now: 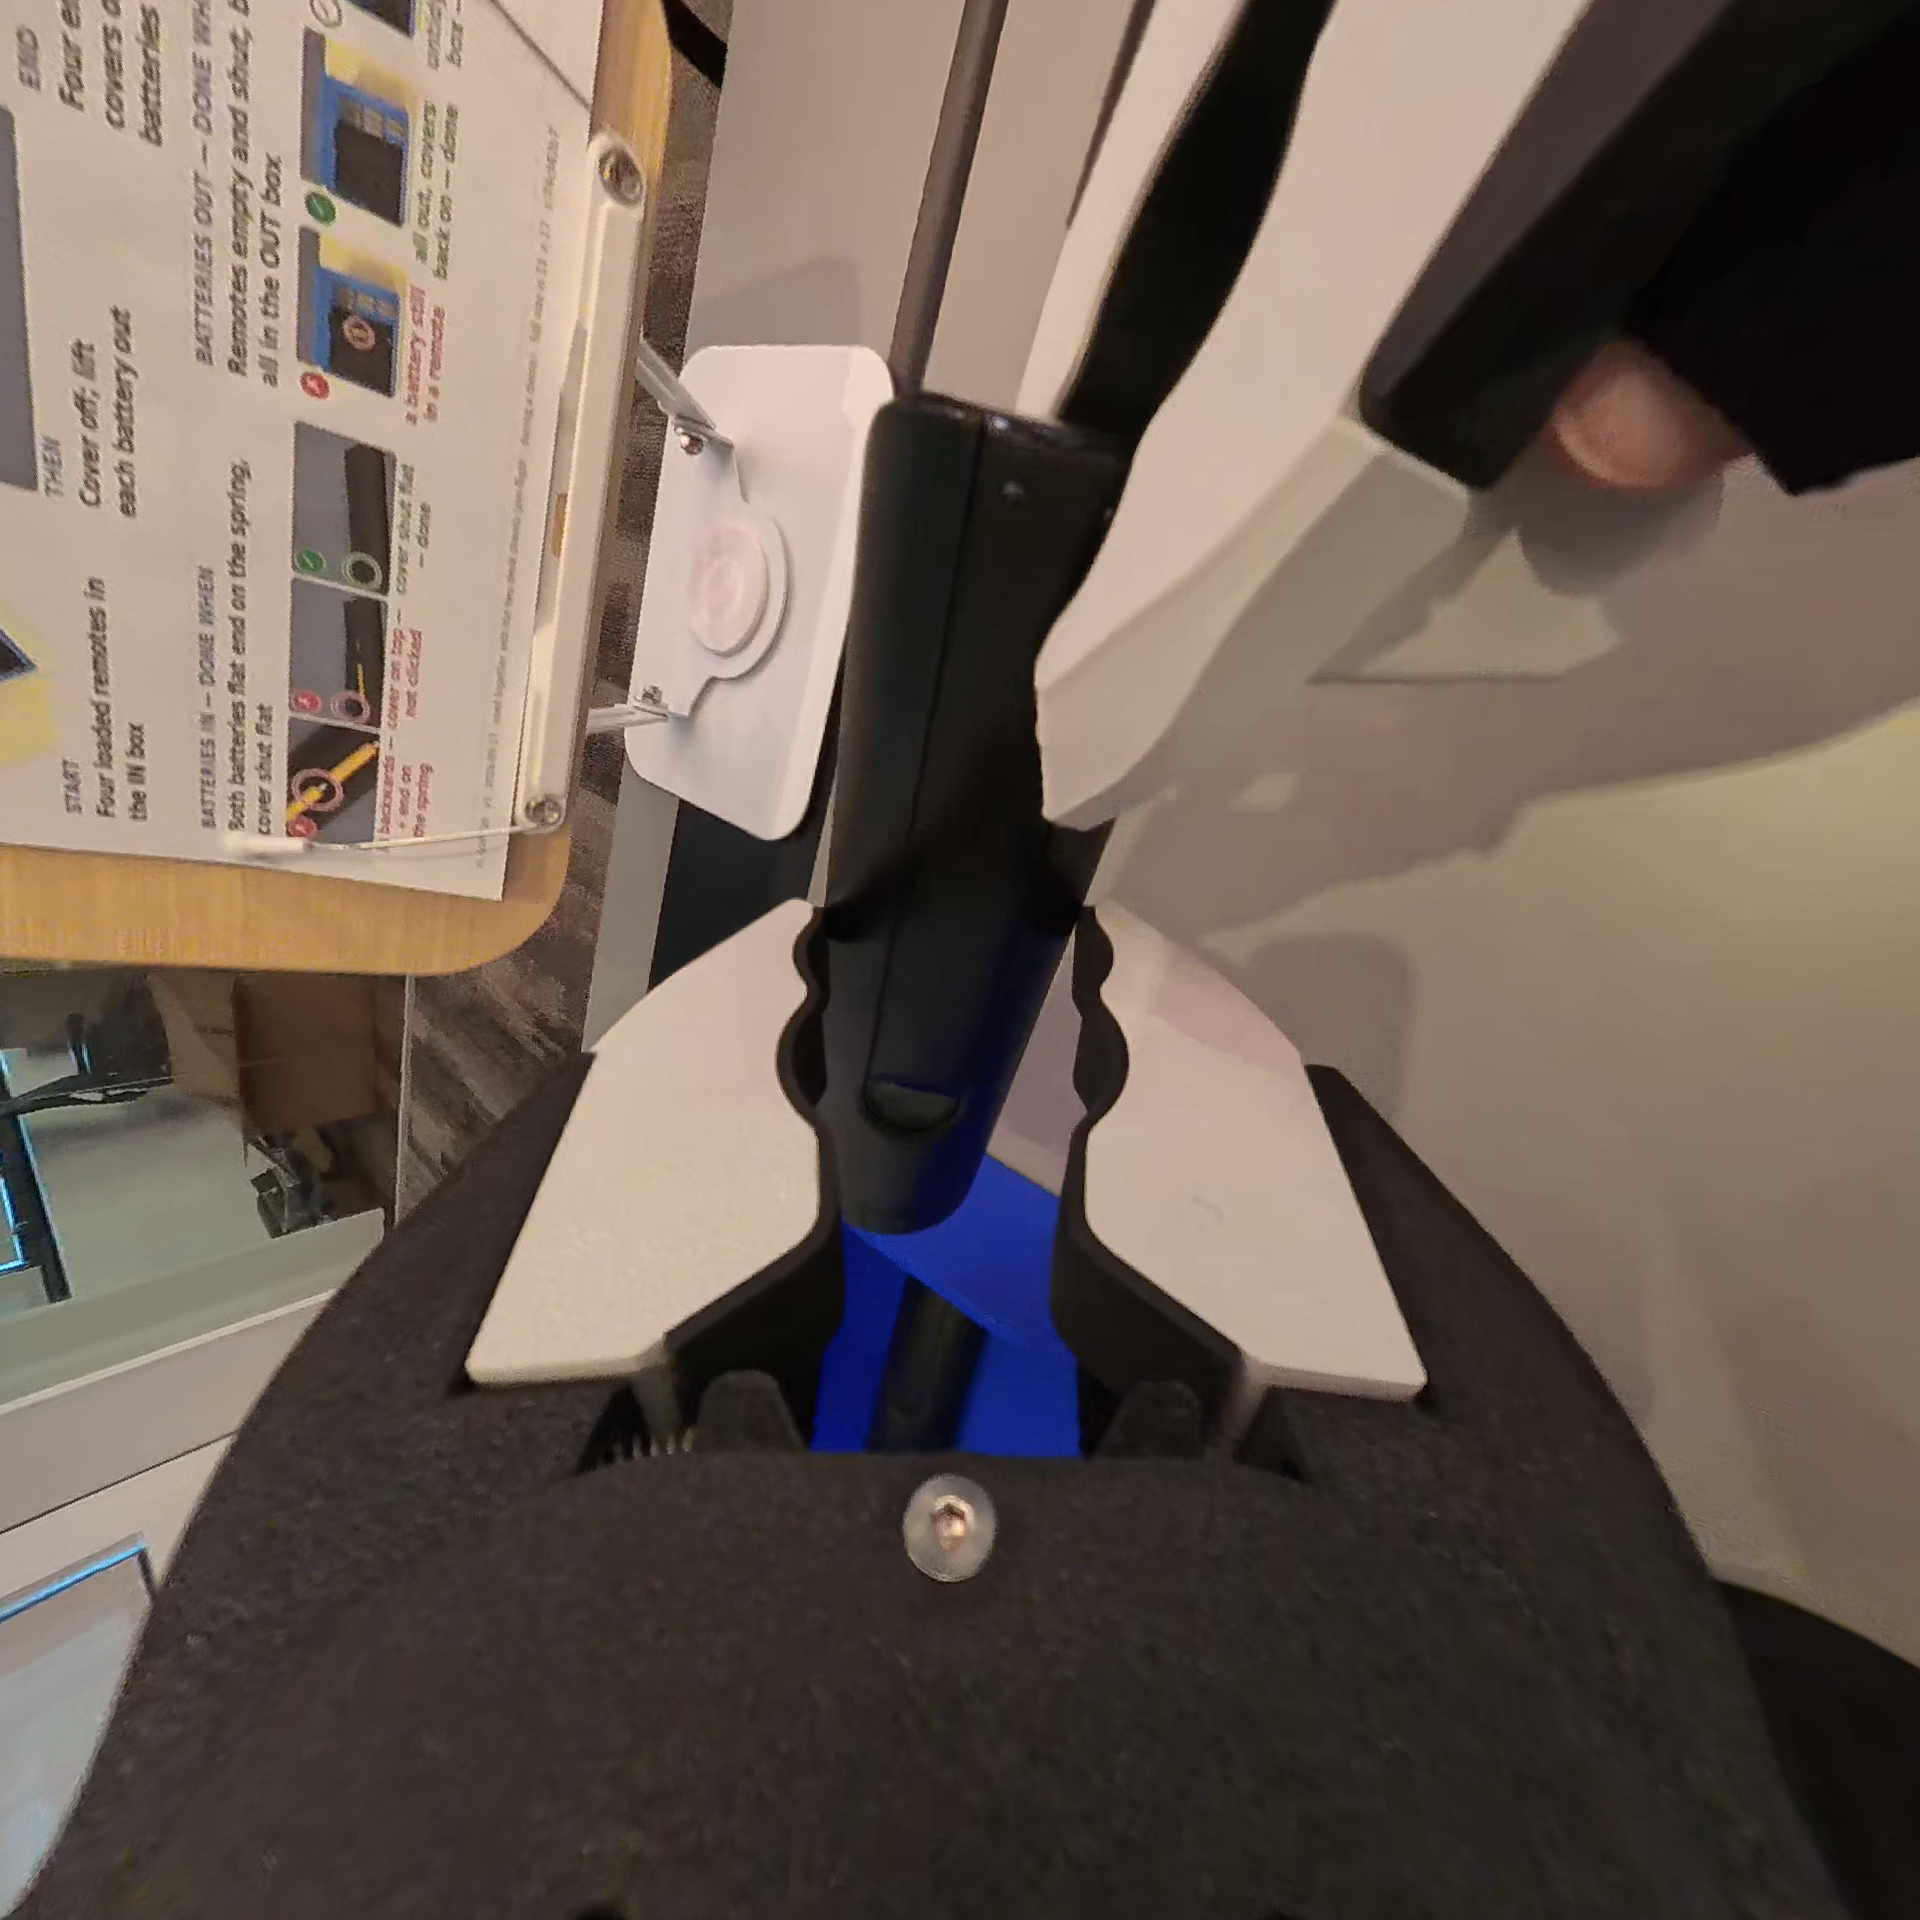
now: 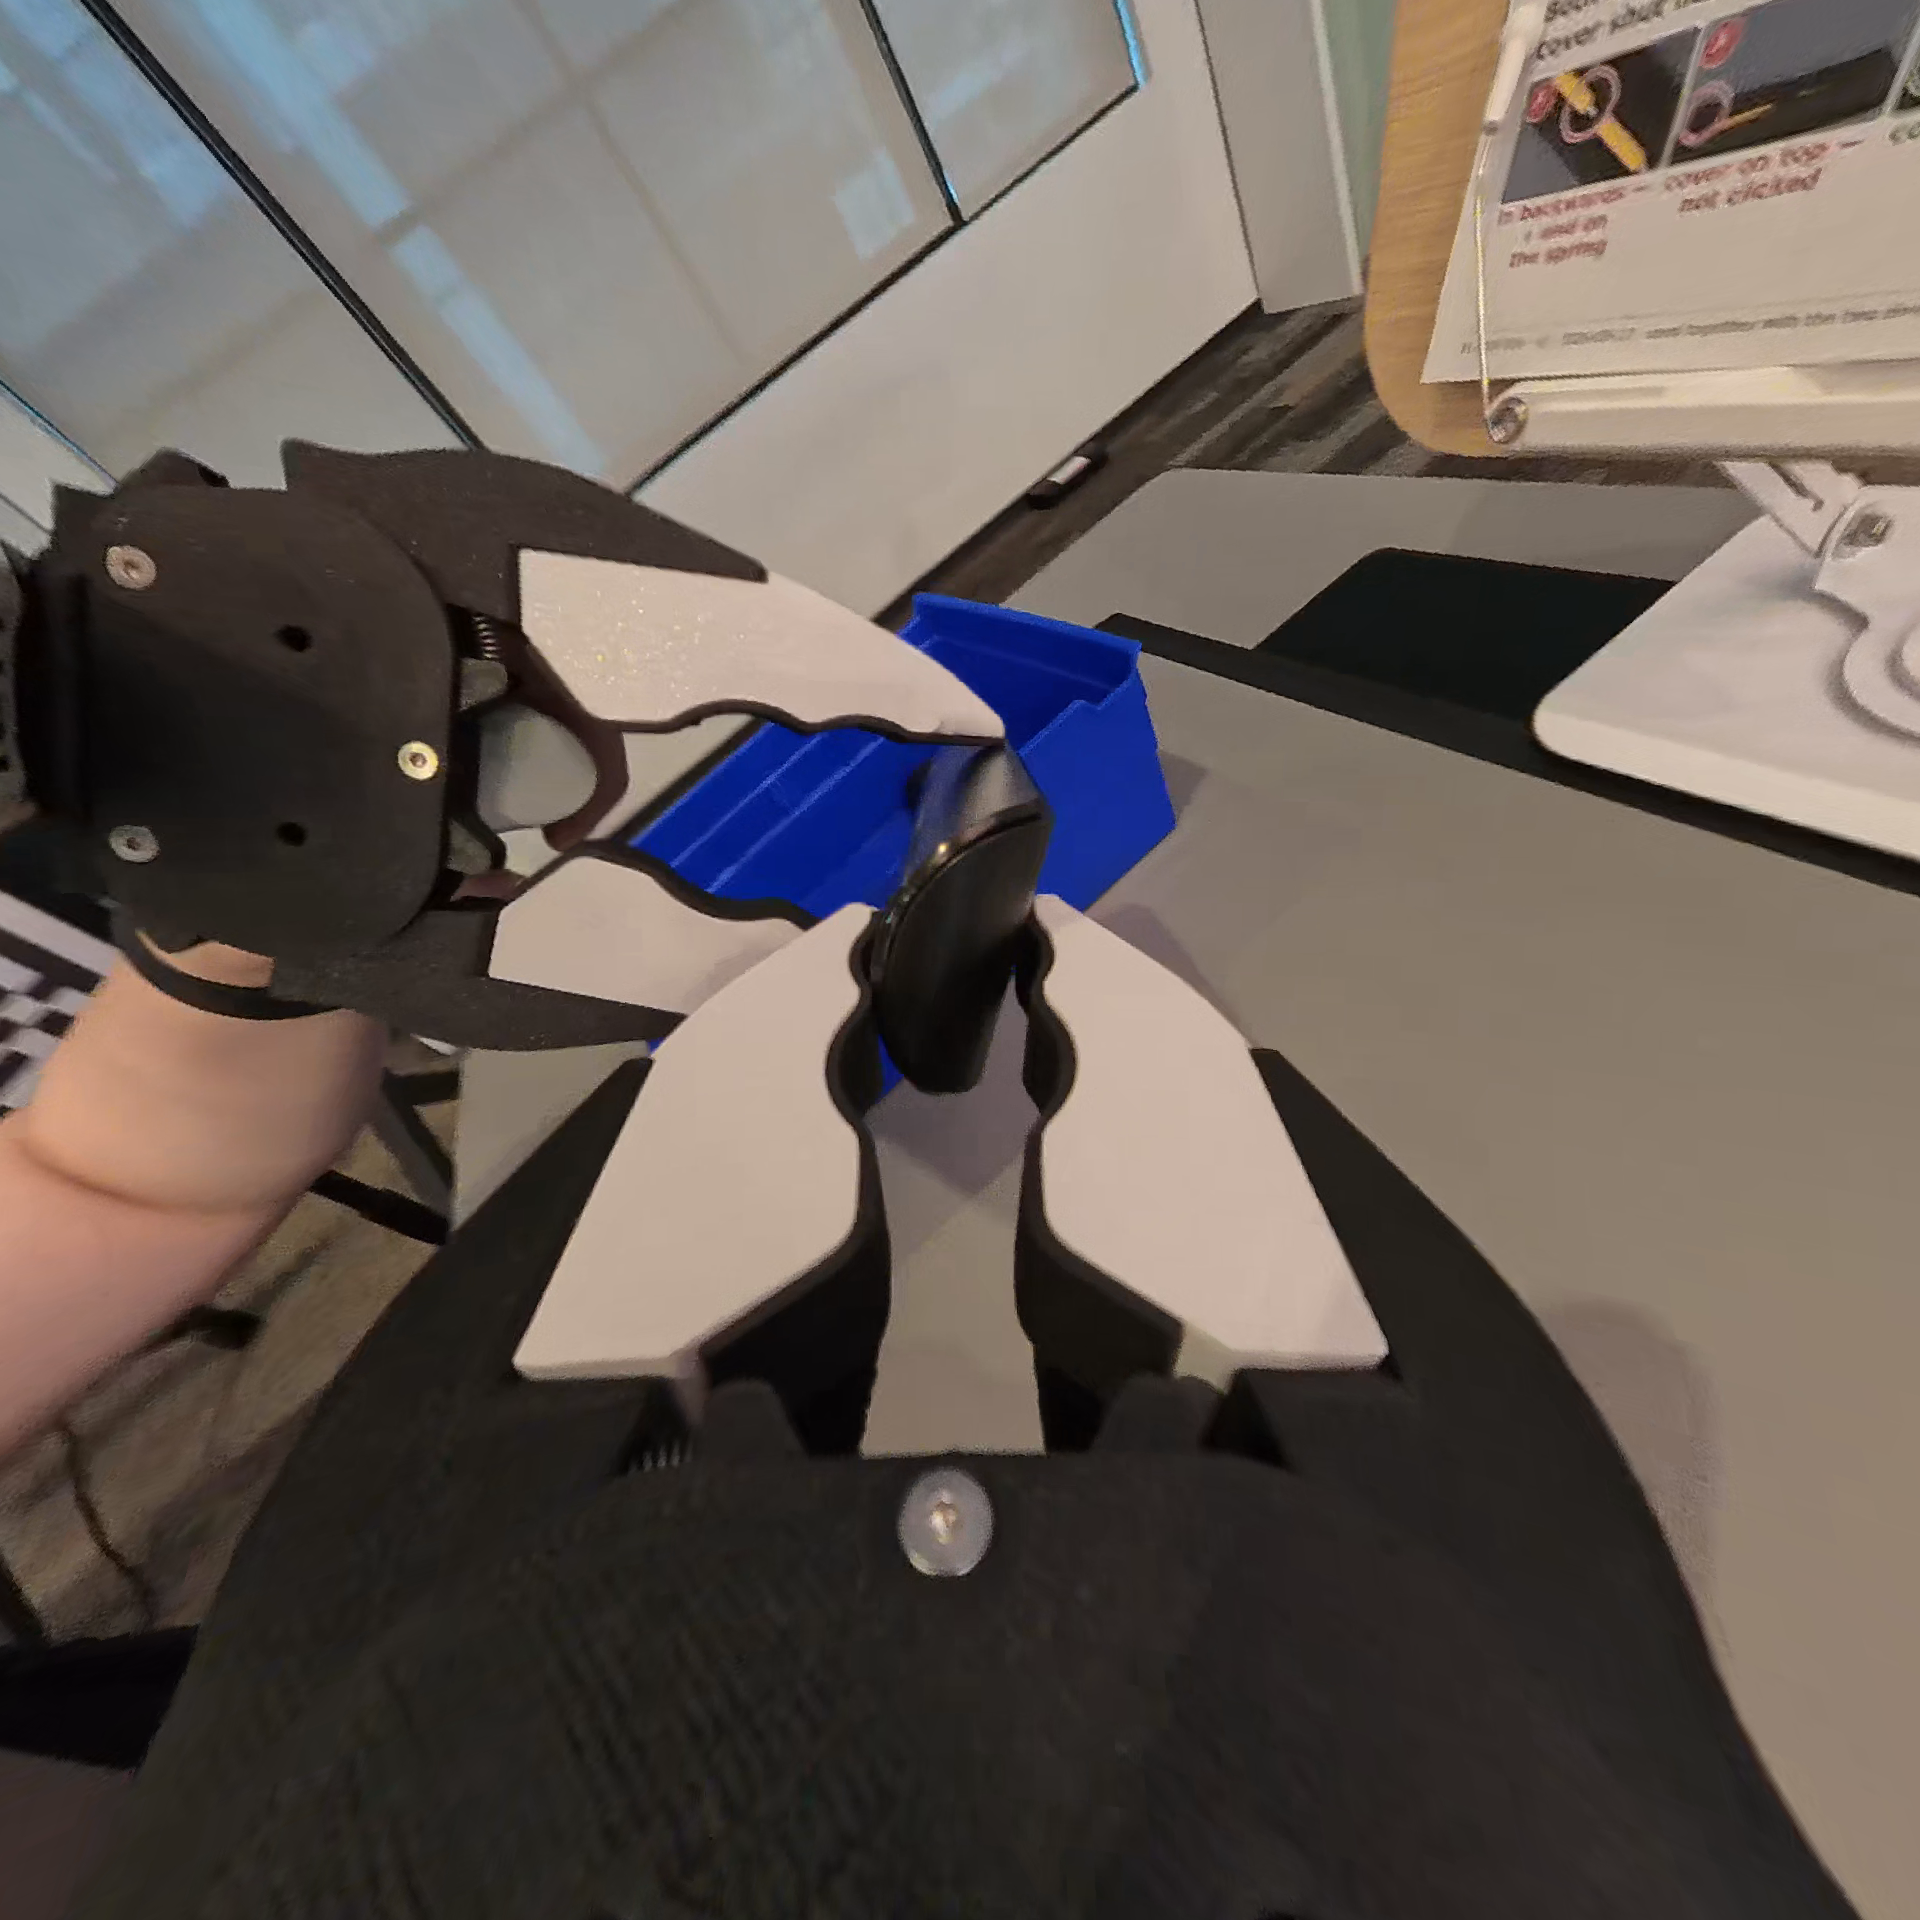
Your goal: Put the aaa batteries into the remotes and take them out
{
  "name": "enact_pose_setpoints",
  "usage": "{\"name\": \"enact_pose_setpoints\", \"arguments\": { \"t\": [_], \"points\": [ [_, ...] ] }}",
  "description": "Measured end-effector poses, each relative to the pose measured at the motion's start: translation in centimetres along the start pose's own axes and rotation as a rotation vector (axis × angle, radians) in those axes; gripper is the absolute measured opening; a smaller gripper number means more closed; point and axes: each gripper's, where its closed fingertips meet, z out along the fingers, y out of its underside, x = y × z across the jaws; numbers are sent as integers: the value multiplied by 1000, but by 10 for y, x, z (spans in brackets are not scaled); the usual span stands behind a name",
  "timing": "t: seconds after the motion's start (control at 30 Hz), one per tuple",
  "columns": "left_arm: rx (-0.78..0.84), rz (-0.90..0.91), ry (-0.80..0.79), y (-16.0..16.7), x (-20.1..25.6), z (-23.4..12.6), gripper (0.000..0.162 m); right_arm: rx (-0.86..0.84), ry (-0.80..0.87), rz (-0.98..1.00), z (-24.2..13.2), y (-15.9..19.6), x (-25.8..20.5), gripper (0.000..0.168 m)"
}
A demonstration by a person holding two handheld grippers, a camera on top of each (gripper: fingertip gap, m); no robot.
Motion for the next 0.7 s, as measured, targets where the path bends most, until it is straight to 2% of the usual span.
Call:
{"name": "enact_pose_setpoints", "arguments": {
  "t": [0.17,0.23,0.3,0.37,0.53,0.7],
  "points": [
    [57,-12,9,-27,4,3,45,99,-115,124,-26,-5,16,24],
    [81,-44,-34,-34,-5,3,45,144,-131,169,-35,-7,29,24],
    [120,-113,-117,-35,-25,-3,47,167,-124,212,-44,-7,48,24],
    [187,-249,-121,-32,-39,-13,48,177,-100,219,-54,-8,65,24],
    [515,-684,100,-24,-52,-39,55,262,-130,244,-86,-25,78,24],
    [785,-796,328,-36,-31,-51,65,366,-377,285,-118,-52,47,24]
  ]
}}
